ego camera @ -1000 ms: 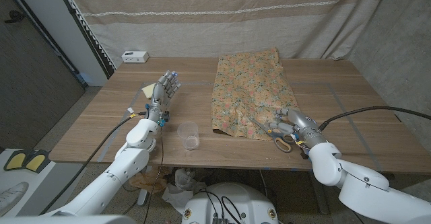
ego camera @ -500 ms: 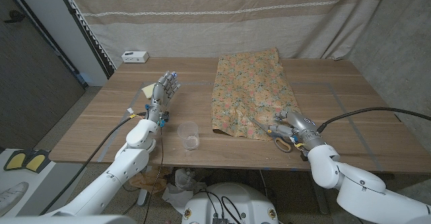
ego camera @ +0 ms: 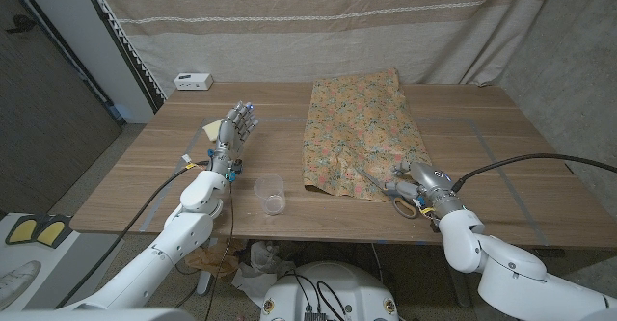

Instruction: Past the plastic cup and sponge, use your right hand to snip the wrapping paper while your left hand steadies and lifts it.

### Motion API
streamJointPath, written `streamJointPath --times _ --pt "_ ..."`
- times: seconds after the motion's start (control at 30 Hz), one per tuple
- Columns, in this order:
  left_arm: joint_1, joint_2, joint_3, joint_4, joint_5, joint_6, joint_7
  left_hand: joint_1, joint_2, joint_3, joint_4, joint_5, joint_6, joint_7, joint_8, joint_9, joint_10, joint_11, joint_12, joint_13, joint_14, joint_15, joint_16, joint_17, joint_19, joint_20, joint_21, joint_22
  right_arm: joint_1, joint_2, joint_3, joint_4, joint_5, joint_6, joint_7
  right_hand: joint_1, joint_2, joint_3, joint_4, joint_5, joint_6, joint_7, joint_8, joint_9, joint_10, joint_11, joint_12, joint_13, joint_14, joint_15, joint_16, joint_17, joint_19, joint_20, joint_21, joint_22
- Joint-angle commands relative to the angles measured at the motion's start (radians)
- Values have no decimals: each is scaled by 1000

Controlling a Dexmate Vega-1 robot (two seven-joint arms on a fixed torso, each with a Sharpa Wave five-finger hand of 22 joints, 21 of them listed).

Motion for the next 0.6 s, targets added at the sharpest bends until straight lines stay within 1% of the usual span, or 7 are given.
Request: streamJointPath --times 0.03,0.2,0.3,0.4,0.53,0.6 --pt "2 0 -2 -3 11 -4 13 8 -2 -2 2 5 7 1 1 3 10 -9 3 4 -1 -102 3 3 10 -49 -1 2 26 5 -32 7 -48 -19 24 -5 2 -3 2 5 18 -4 10 4 23 -1 16 10 -2 -94 10 4 -5 0 0 4" --pt "6 3 -1 -8 15 0 17 9 -1 -3 2 5 7 1 1 3 8 -6 2 4 -2 -101 3 3 11 -49 -3 2 51 -3 -73 12 -100 -36 54 -6 2 -4 2 6 28 -4 15 7 19 2 19 18 -8 -96 9 4 -18 4 -3 5" --pt "8 5 -2 -10 19 1 24 9 -1 -3 2 5 8 2 1 3 10 -9 2 4 -1 -101 4 3 11 -49 -4 2 55 2 -80 14 -109 -38 63 -6 2 -4 2 6 29 -8 15 9 17 1 21 22 -15 -95 8 4 -32 9 -7 5" --pt "8 8 -2 -12 20 4 24 9 -1 -3 2 5 8 0 1 3 11 -9 3 4 -2 -102 3 3 11 -48 -5 2 54 8 -82 18 -113 -32 66 -6 2 -4 2 6 29 -9 15 10 17 -2 23 25 -17 -97 8 4 -33 9 -7 5" --pt "9 10 -3 -12 17 3 19 9 -1 -4 2 5 8 -1 0 2 12 -14 3 4 -3 -101 3 3 11 -48 -6 2 64 11 -103 30 -134 -32 85 -4 2 -4 1 7 31 -10 17 11 18 -4 26 29 -23 -99 6 4 -40 10 -9 5" --pt "12 11 -4 -14 17 4 22 10 -1 -4 2 5 8 -1 0 2 12 -11 3 4 -3 -101 3 3 11 -47 -7 2 63 16 -106 34 -139 -33 88 -2 2 -3 0 7 29 -11 16 12 15 -8 25 30 -26 -99 6 3 -42 10 -9 5"
